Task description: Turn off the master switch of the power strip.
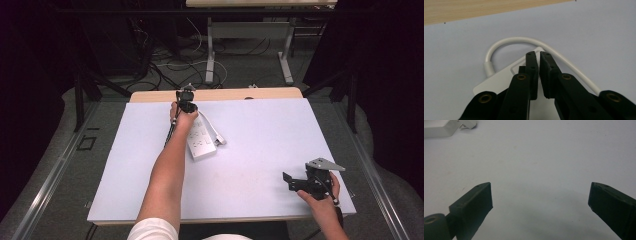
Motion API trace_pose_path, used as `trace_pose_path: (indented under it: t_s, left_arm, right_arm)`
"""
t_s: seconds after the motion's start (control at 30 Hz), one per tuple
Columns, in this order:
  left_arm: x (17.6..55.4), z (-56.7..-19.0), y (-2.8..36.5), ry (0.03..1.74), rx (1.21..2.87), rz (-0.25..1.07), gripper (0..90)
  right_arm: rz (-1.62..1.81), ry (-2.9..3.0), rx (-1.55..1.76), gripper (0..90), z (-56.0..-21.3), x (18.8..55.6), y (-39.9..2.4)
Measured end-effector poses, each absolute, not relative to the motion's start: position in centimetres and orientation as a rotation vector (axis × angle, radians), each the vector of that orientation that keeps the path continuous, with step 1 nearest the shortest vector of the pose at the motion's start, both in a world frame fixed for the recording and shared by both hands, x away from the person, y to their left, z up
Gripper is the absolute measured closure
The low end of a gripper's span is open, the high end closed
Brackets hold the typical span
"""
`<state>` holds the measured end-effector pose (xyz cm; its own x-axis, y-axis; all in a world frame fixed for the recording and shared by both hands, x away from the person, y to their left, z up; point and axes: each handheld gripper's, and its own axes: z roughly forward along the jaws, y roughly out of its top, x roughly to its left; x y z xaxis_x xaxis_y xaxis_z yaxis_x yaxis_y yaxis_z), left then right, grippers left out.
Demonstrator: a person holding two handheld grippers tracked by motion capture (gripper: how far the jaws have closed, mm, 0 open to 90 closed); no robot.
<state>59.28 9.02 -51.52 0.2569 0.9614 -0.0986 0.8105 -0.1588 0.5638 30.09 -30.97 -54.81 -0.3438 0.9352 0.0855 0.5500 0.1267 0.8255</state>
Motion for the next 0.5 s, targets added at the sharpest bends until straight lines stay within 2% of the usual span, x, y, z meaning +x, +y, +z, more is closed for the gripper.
trace_pose_path:
  t_s: [0.13,0.5]
  left_arm:
    - [59.1,-51.2,9.1,1.608,1.989,0.380,84.0]
    - [58.5,-50.2,8.9,1.581,1.982,0.372,74.2]
  right_arm:
    - [1.112,1.954,1.426,4.9,-54.8,30.1,-31.0]
    - [1.114,1.956,1.416,4.9,-54.8,30.0,-31.0]
